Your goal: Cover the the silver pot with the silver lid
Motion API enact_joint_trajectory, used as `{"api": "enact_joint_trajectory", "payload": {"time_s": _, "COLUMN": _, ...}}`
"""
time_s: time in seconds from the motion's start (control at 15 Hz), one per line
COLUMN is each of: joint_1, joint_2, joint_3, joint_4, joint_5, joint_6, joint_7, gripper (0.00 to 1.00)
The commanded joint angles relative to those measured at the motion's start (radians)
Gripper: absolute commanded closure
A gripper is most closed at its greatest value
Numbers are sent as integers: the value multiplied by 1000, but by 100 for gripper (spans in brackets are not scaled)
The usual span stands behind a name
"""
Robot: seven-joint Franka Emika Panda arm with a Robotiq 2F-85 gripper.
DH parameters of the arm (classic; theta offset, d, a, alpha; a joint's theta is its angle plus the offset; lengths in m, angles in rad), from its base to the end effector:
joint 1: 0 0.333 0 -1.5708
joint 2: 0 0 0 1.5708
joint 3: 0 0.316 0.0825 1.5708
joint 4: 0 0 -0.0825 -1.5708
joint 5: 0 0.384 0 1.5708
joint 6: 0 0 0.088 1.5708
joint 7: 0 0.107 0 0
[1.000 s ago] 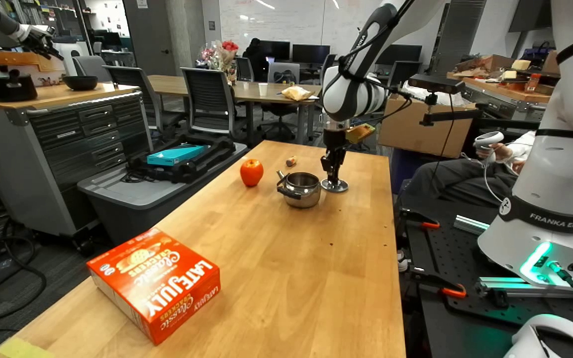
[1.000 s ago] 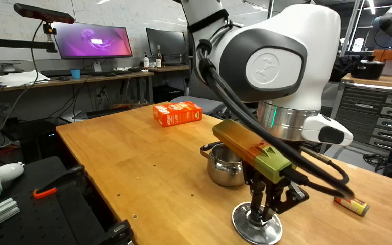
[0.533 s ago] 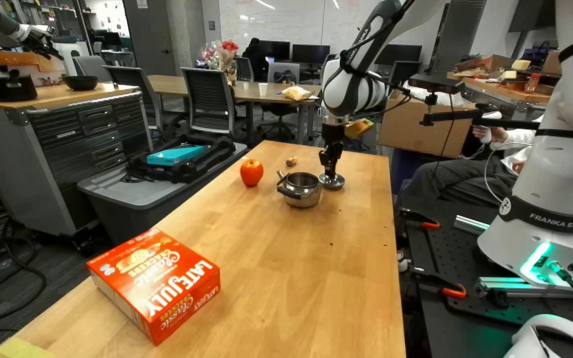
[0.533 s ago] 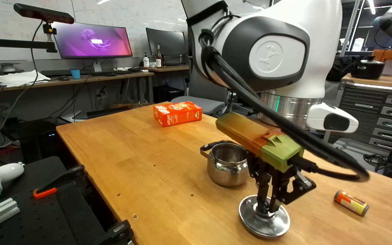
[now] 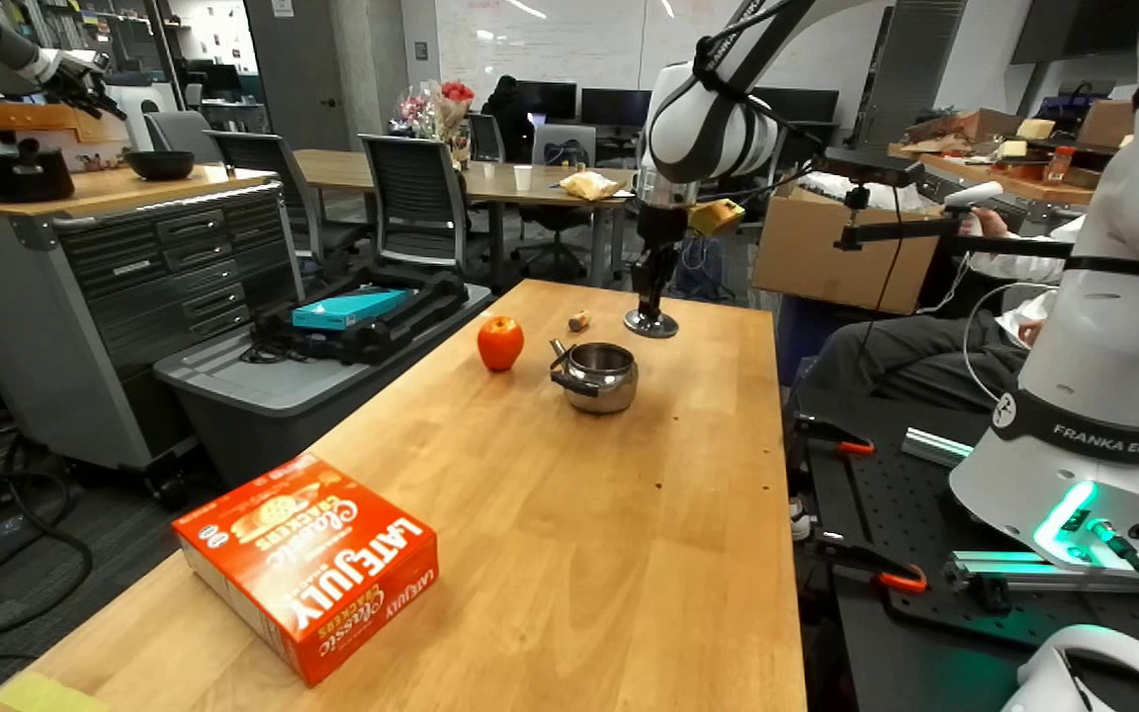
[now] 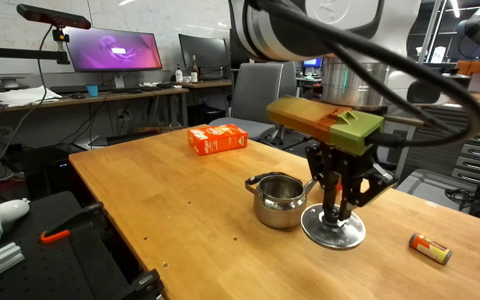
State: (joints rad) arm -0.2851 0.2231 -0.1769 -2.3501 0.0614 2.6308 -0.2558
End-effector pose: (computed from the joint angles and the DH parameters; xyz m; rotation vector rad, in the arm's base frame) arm 0.4651 -0.2346 0.2438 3.0870 -0.3932 0.0864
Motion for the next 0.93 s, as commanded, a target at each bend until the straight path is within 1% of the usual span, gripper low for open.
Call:
{"api": "enact_joint_trajectory", "payload": {"time_s": 0.0, "joint_1": 12, "joint_2": -124, "joint_3": 20, "joint_4": -56, "joint_5": 10, "joint_6": -73, "joint_7": -55, "gripper": 93}}
{"api": "enact_joint_trajectory", "payload": {"time_s": 0.2, "joint_1": 36, "joint_2": -164, "joint_3": 37, "joint_4": -65, "joint_5": 27, "joint_6": -85, "joint_7": -90, "gripper": 93}}
{"api": "enact_joint_trajectory", "payload": {"time_s": 0.4, "joint_1": 69, "joint_2": -185, "joint_3": 51, "joint_4": -62, "joint_5": 32, "joint_6": -87, "joint_7": -90, "gripper": 93}}
{"api": "enact_joint_trajectory", "payload": {"time_s": 0.87, "joint_1": 122, "joint_2": -156, "joint_3": 75, "joint_4": -14, "joint_5": 70, "joint_6": -100, "joint_7": -94, "gripper": 93}}
